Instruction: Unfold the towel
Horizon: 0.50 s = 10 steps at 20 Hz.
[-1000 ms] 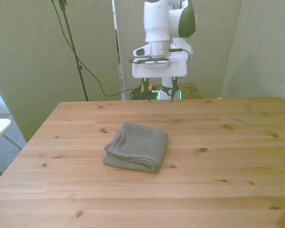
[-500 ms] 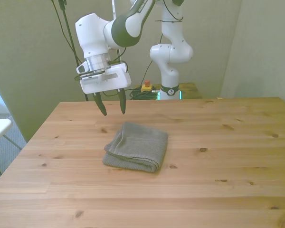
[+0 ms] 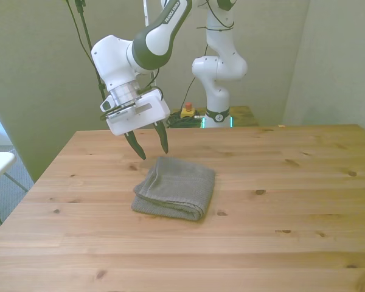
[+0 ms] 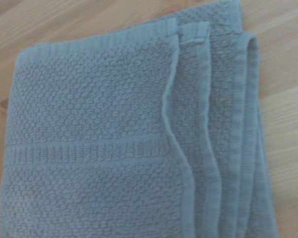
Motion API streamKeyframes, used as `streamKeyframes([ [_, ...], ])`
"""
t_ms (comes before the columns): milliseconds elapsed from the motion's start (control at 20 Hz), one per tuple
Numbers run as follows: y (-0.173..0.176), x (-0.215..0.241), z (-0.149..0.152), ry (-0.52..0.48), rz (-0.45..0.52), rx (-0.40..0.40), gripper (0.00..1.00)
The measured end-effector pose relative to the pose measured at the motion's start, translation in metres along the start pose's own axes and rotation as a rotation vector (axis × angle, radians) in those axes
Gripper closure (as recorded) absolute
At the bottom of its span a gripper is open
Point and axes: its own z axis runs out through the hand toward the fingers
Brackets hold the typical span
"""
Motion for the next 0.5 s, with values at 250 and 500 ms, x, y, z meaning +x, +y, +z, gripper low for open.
streamKeyframes([
  [250,-0.004,-0.011,0.015,-0.034,-0.062,0.034,0.0],
  [500,-0.001,-0.014,0.018,-0.042,-0.072,0.032,1.0],
])
